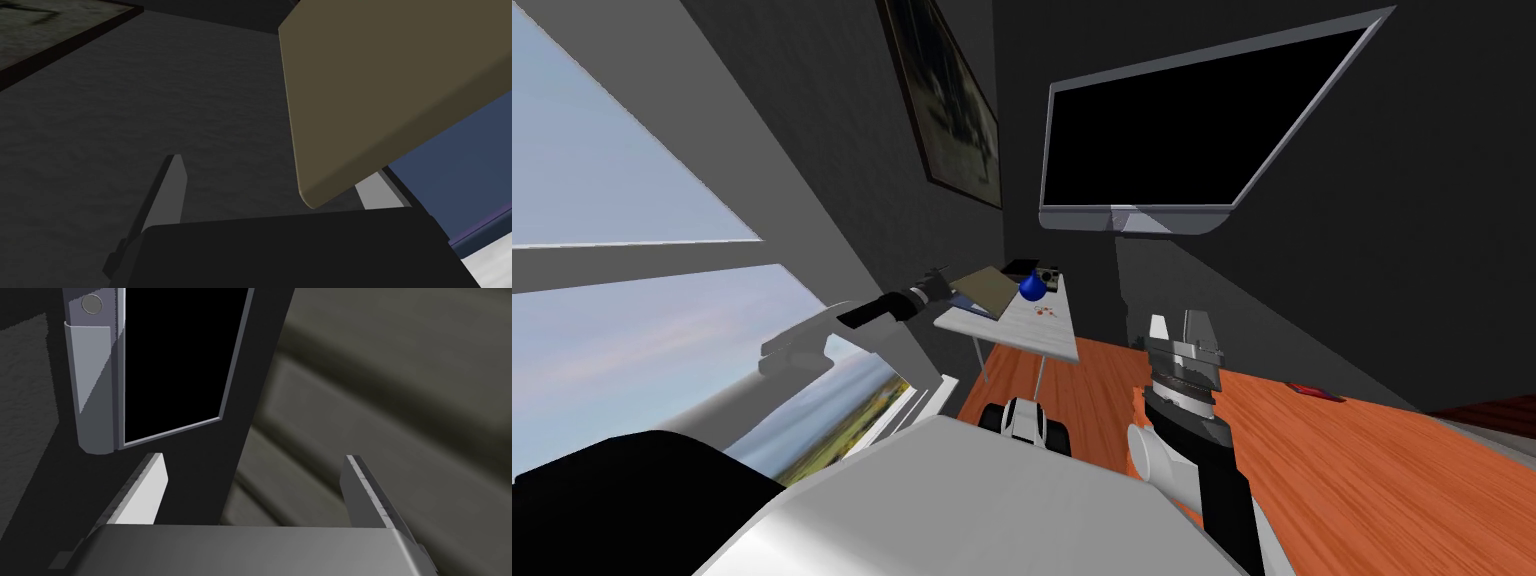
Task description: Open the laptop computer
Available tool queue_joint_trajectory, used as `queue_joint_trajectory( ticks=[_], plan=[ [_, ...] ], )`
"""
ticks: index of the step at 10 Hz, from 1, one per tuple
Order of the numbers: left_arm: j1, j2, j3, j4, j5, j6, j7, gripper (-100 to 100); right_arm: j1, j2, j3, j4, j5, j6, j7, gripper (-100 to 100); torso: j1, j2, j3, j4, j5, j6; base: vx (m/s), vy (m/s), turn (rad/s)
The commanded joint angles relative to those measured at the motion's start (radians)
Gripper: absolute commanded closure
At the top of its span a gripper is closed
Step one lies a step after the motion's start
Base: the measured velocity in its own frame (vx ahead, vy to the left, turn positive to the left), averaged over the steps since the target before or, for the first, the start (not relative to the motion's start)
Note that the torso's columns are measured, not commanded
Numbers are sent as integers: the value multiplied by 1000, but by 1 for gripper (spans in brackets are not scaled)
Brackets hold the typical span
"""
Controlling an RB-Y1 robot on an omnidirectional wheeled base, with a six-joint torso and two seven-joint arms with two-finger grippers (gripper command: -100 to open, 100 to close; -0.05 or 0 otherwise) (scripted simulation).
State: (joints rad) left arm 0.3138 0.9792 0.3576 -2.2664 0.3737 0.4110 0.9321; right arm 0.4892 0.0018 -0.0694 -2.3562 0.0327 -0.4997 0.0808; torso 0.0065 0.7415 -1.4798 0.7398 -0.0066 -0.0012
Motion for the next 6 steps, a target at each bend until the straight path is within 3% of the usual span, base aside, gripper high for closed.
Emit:
queue_joint_trajectory(
  ticks=[1, 5, 6],
  plan=[
    [11, 43, 34, -56, 14, 41, 36, -100, 0, 0, 0, 0, 0, 0, 0, 0, 1, 0, -1, 0, -1, 1, 37, 2, 56],
    [24, 98, 79, -132, 40, 100, 88, -100, 0, 0, 0, 0, 0, 0, 0, 0, 8, -1, -6, -2, -3, 0, 47, 1, 67],
    [18, 75, 71, -121, 40, 95, 81, -100, 0, 0, 0, 0, 0, 0, 0, 0, 9, -2, -7, -2, -4, 1, 22, -18, 29]
  ],
)
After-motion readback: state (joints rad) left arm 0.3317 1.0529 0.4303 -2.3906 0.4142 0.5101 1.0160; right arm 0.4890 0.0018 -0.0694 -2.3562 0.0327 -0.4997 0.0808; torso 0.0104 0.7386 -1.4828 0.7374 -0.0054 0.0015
